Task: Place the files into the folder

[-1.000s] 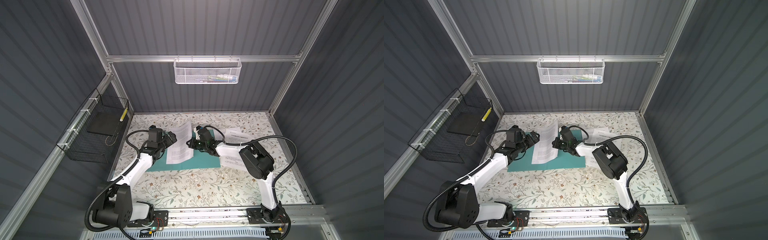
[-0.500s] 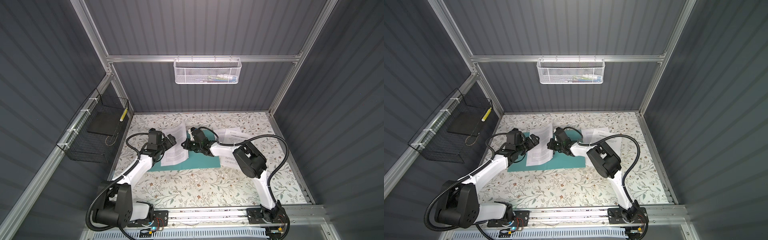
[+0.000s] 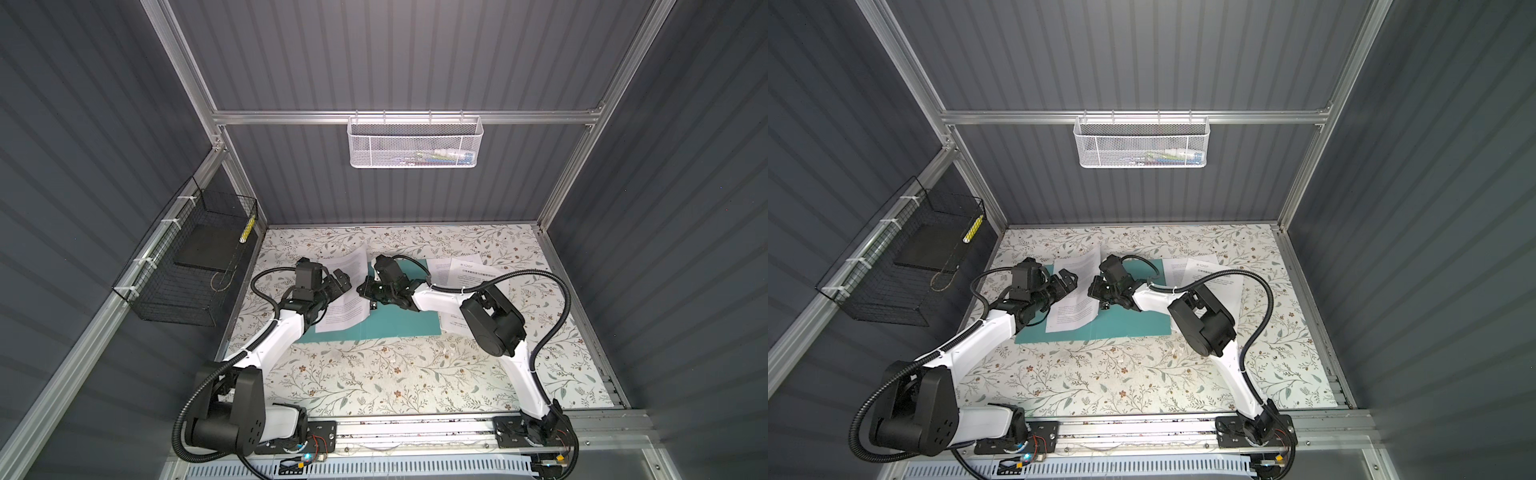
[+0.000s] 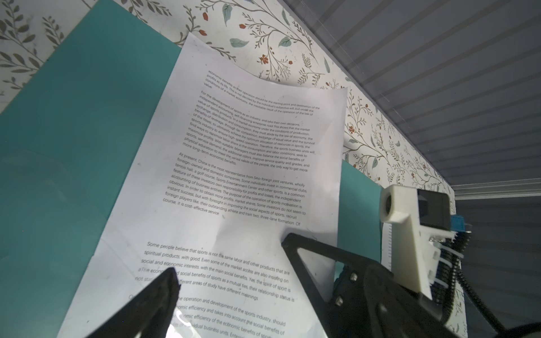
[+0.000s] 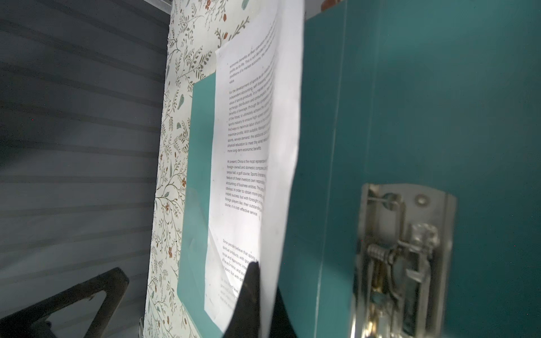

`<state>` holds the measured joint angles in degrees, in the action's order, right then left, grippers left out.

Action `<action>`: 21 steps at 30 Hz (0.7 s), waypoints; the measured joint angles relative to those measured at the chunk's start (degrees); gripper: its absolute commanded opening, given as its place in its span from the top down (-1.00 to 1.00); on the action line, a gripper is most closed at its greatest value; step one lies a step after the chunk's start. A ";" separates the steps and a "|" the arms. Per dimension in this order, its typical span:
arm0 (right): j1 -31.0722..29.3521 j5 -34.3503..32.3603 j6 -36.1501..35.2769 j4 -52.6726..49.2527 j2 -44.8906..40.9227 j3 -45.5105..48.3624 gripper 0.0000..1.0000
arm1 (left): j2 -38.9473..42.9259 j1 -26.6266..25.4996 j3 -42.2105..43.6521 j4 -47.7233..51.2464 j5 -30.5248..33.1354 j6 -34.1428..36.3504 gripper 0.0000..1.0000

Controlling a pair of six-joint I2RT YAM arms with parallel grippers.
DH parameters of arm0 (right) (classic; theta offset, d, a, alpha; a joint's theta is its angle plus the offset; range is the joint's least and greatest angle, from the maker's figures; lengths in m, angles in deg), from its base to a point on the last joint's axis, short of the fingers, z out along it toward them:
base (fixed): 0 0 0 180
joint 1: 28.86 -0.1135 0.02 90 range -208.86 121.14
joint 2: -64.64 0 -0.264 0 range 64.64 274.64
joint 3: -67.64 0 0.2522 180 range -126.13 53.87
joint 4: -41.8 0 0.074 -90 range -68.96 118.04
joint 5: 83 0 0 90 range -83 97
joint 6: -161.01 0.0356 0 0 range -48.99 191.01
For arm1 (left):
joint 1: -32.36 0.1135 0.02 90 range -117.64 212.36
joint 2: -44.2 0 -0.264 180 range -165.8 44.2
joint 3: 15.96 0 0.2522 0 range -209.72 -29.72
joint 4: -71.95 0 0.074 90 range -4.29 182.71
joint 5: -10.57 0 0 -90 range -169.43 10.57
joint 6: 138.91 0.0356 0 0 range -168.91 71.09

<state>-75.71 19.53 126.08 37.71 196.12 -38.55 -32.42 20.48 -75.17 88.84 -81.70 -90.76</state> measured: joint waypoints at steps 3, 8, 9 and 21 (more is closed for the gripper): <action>-0.42 -0.33 0.79 -0.37 1.46 -1.16 1.00 | 0.00 0.22 0.09 -0.04 -0.52 0.00 -0.98; -1.03 -1.09 2.43 -1.60 3.08 -1.86 1.00 | 0.00 0.46 0.92 -0.37 -0.85 0.00 -0.98; -1.14 -1.29 2.82 -1.77 3.10 -1.88 1.00 | 0.00 0.63 1.20 -0.39 -0.92 0.00 -0.98; -1.86 -2.45 3.78 -2.14 3.10 -2.16 0.22 | 0.00 1.11 2.32 -0.46 -1.86 0.00 -0.98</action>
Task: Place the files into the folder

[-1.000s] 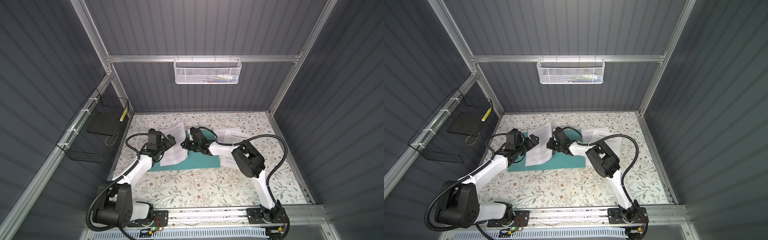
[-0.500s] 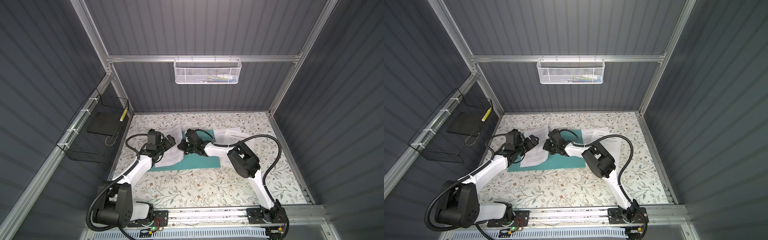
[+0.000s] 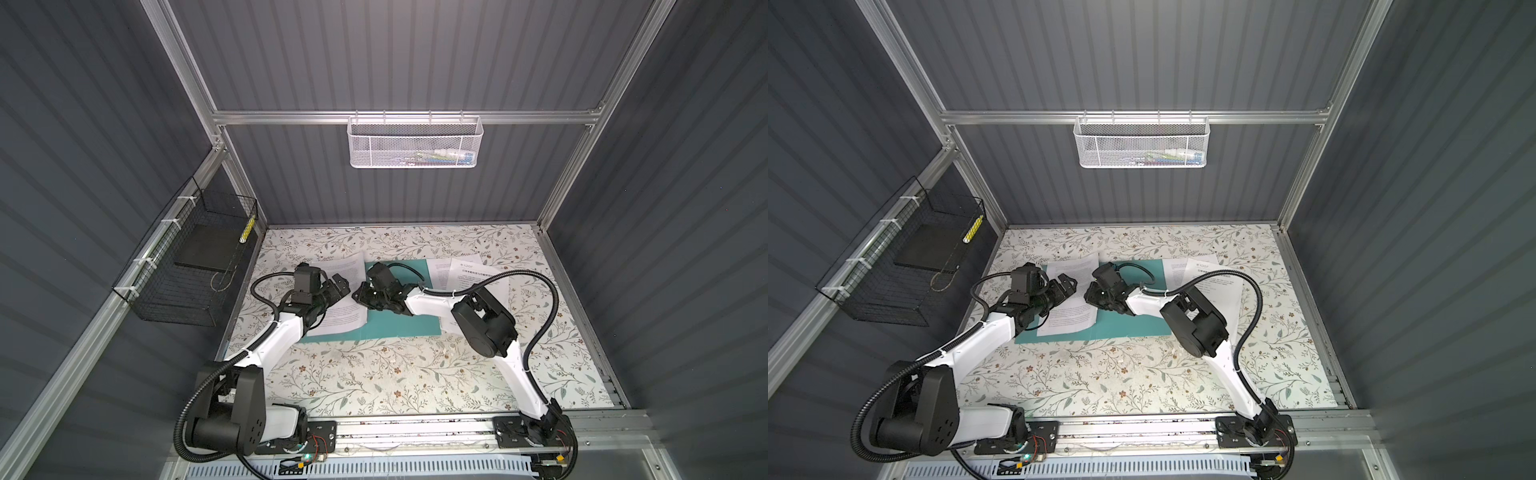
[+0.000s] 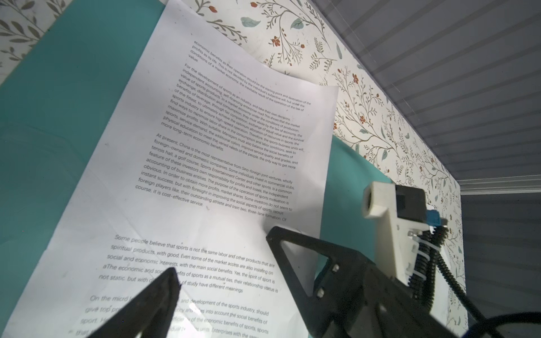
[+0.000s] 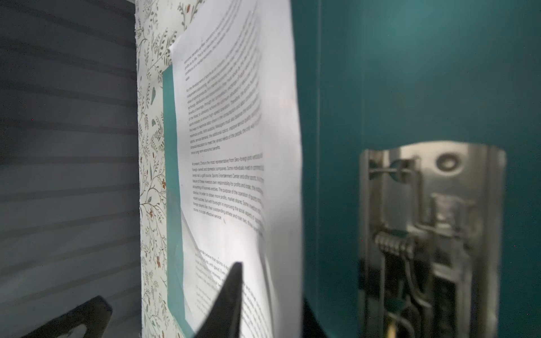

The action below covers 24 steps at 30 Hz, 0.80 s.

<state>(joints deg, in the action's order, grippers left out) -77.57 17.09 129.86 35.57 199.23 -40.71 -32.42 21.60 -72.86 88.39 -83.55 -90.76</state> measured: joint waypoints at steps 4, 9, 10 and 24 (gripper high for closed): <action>0.31 0.39 -0.94 0.11 0.00 0.00 0.17 | 0.00 0.11 0.15 -0.20 -0.13 0.00 -0.97; 1.05 1.01 -1.68 0.26 -0.02 0.04 0.17 | 0.00 0.37 0.15 -0.57 -0.26 0.00 -0.96; 1.27 1.09 -1.92 0.50 -0.02 0.09 0.17 | 0.00 0.37 0.15 -0.61 -0.24 0.00 -0.96; 4.55 3.19 -3.58 2.08 0.42 -2.78 0.24 | -0.57 0.59 0.13 -0.57 -0.22 0.02 -0.95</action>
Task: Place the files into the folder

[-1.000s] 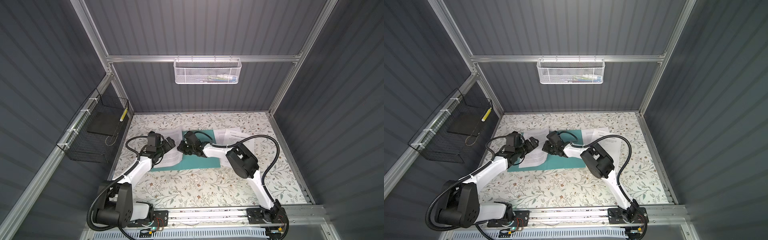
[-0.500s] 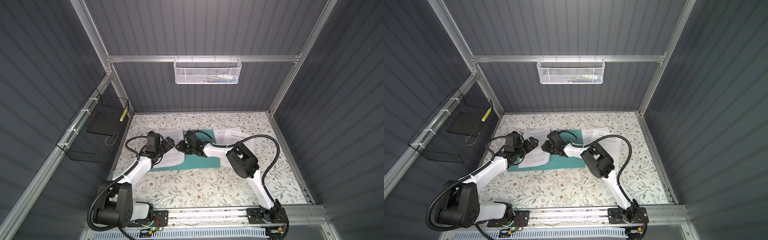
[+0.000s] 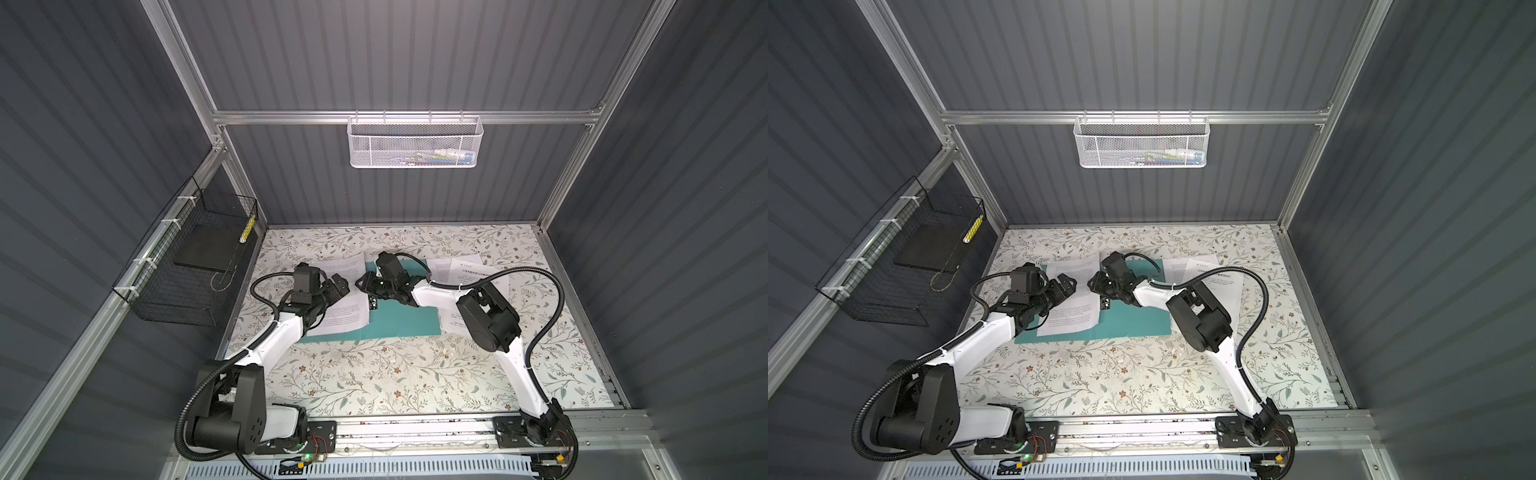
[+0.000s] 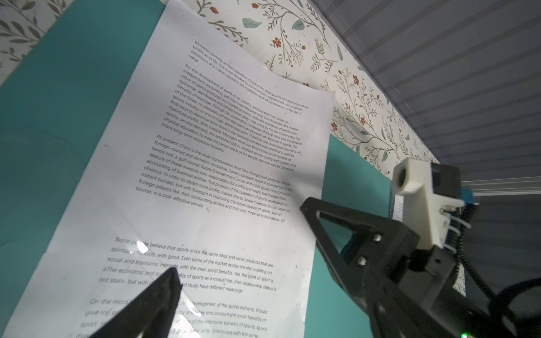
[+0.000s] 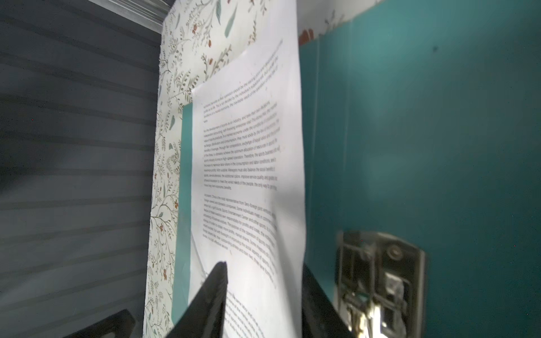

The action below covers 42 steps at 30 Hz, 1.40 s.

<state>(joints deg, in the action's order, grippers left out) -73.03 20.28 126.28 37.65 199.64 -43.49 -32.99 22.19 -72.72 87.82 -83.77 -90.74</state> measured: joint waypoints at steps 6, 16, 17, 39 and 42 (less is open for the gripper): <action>1.09 1.62 -0.24 0.68 2.16 -3.72 0.35 | -0.66 0.26 0.00 0.04 0.00 0.00 -0.95; 1.38 3.37 0.00 -0.46 4.15 -3.80 0.70 | -1.73 0.52 -0.04 0.04 -0.28 0.00 -0.94; 1.40 3.52 0.20 -0.35 4.15 -3.80 0.74 | -1.81 0.52 -0.07 0.02 -0.31 0.02 -0.94; 1.62 2.60 7.43 7.13 4.04 3.19 1.00 | -1.95 0.55 -0.07 0.11 -0.42 0.00 -0.94; 1.29 2.03 8.00 7.10 4.04 3.19 1.00 | -1.95 0.55 -0.07 0.17 -0.42 0.00 -0.94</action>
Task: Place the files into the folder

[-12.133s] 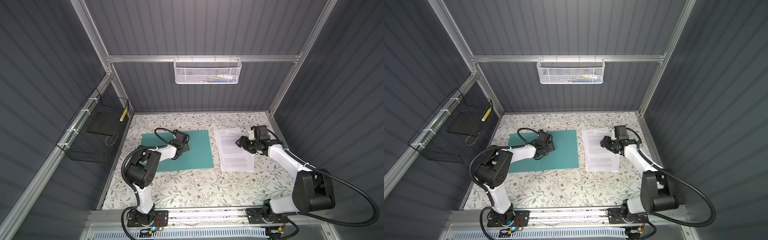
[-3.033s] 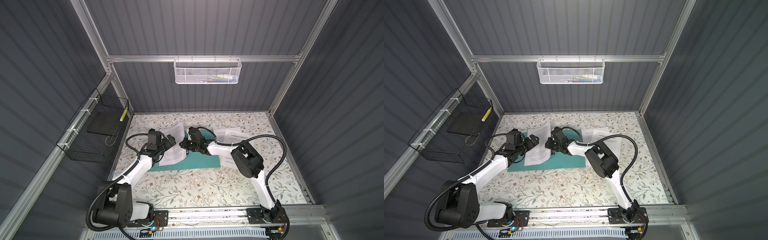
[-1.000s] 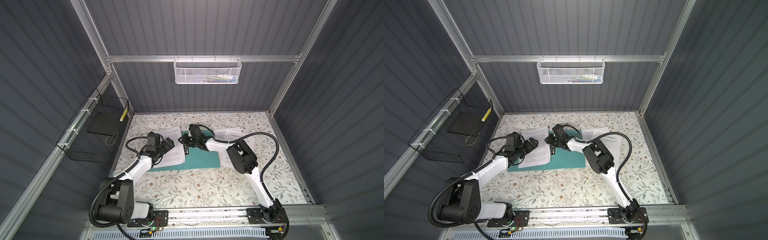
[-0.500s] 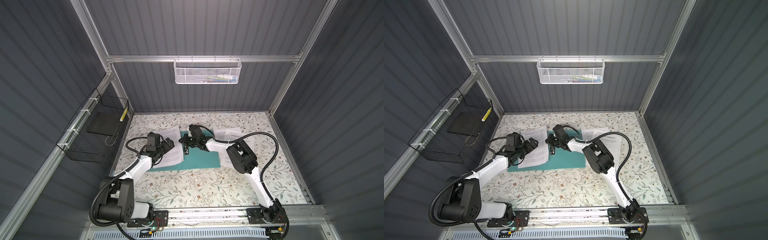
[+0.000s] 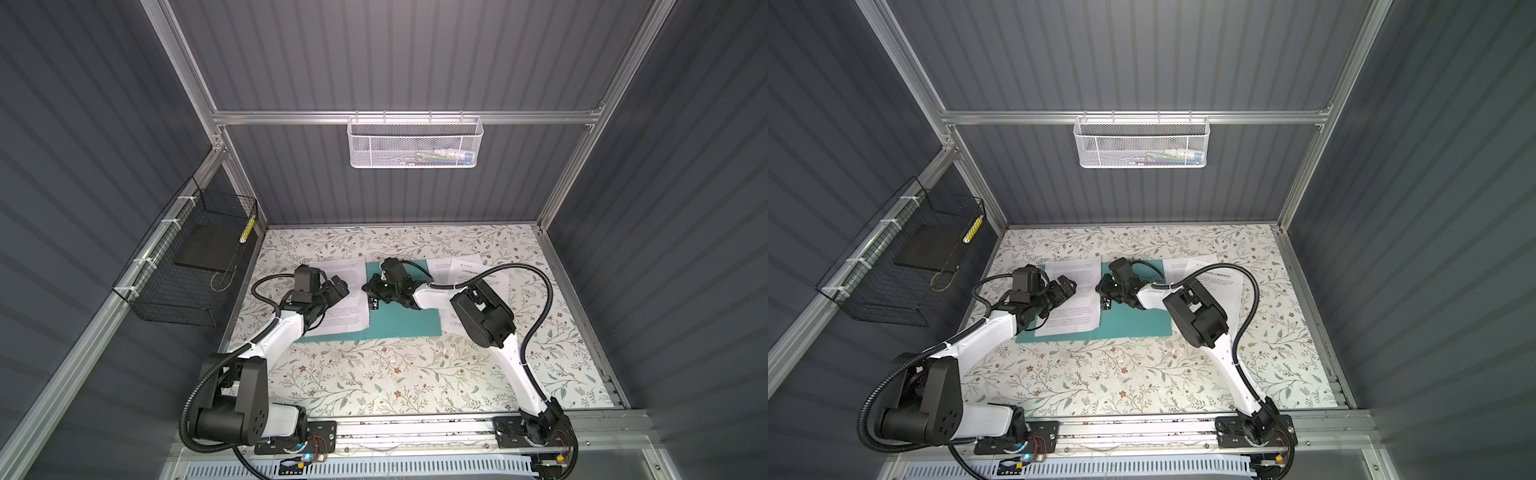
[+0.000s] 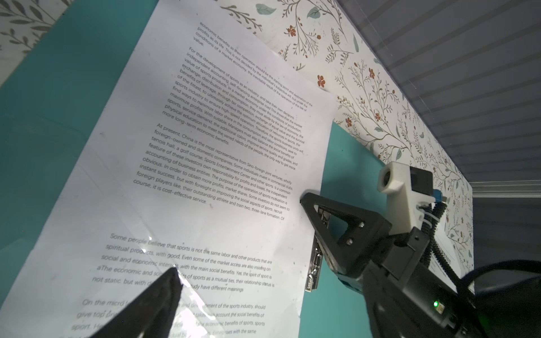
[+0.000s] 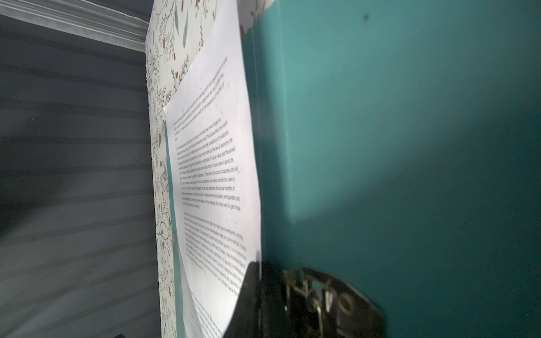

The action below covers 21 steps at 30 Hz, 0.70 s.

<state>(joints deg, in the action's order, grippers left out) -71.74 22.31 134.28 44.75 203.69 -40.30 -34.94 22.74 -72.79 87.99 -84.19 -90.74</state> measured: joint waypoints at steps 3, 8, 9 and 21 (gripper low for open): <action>-0.39 -0.37 0.76 -0.02 0.00 0.00 1.00 | 0.00 0.00 0.00 0.00 0.00 0.00 -0.94; -1.51 -0.55 1.29 -0.96 0.00 -0.74 1.00 | 0.00 0.00 0.00 0.02 0.00 0.00 -0.94; -1.79 -0.55 1.33 -1.42 0.00 -1.25 1.00 | 0.02 0.00 0.00 0.04 0.00 0.00 -0.94; -3.21 -3.45 3.04 -4.72 0.00 -4.26 1.00 | 1.20 0.37 0.13 1.16 0.24 0.00 -0.94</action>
<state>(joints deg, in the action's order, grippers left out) -74.95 18.86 137.31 40.03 203.69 -44.56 -33.73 23.11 -72.66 89.15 -83.95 -90.74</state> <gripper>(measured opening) 0.044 0.972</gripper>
